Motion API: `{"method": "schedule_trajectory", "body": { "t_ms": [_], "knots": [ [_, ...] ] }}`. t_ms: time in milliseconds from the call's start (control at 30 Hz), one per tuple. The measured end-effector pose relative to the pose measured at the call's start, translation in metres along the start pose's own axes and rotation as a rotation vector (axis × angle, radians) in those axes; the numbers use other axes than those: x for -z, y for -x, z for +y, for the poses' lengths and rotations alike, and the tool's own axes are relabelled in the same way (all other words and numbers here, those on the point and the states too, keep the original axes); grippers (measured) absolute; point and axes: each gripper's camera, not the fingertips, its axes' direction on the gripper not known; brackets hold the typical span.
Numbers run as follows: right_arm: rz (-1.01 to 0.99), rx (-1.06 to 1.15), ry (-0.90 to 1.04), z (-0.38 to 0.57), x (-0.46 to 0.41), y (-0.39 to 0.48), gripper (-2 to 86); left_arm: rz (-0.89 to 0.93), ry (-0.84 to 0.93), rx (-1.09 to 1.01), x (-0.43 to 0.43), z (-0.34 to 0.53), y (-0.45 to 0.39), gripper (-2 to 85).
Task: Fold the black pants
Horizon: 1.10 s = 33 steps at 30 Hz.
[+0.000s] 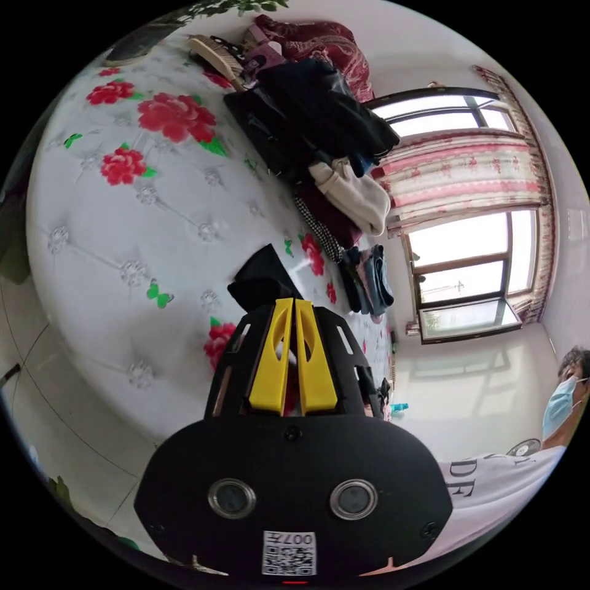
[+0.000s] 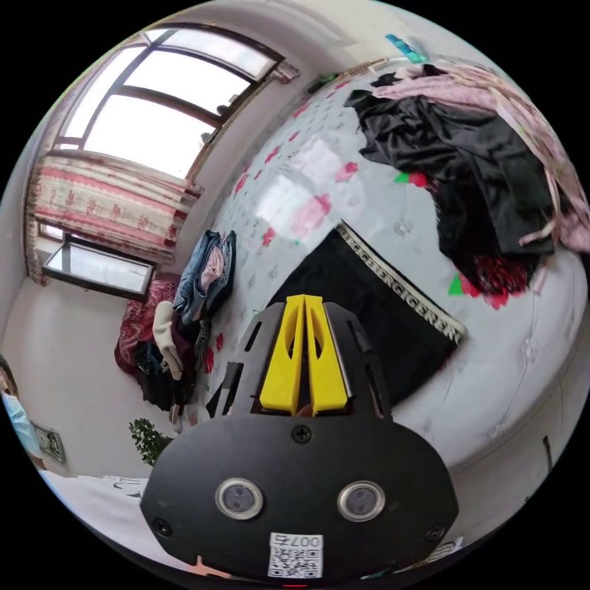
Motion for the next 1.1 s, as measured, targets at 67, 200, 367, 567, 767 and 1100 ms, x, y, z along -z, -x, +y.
{"method": "schedule_trajectory", "body": {
  "t_ms": [67,200,367,567,767,1100],
  "knots": [
    [0.053,0.035,0.065,-0.01,-0.016,0.016,0.3,-0.016,0.052,-0.035,-0.018,-0.015,-0.012,-1.0],
    [0.225,-0.025,0.105,0.021,-0.034,0.002,2.8,-0.044,0.077,-0.081,-0.027,-0.01,-0.015,-1.0],
    [0.409,-0.225,0.222,0.064,-0.037,-0.051,7.5,-0.056,0.06,0.089,-0.006,0.009,0.031,-1.0],
    [0.488,-0.27,0.236,0.068,-0.051,-0.047,10.0,-0.073,0.048,0.098,0.008,0.004,0.034,-1.0],
    [0.663,0.102,0.374,0.066,-0.085,-0.009,4.3,-0.103,0.064,0.03,0.012,0.004,0.019,-1.0],
    [0.258,0.004,0.138,0.06,0.011,-0.029,-0.2,-0.028,0.035,0.05,0.035,0.003,0.018,-1.0]
  ]
}}
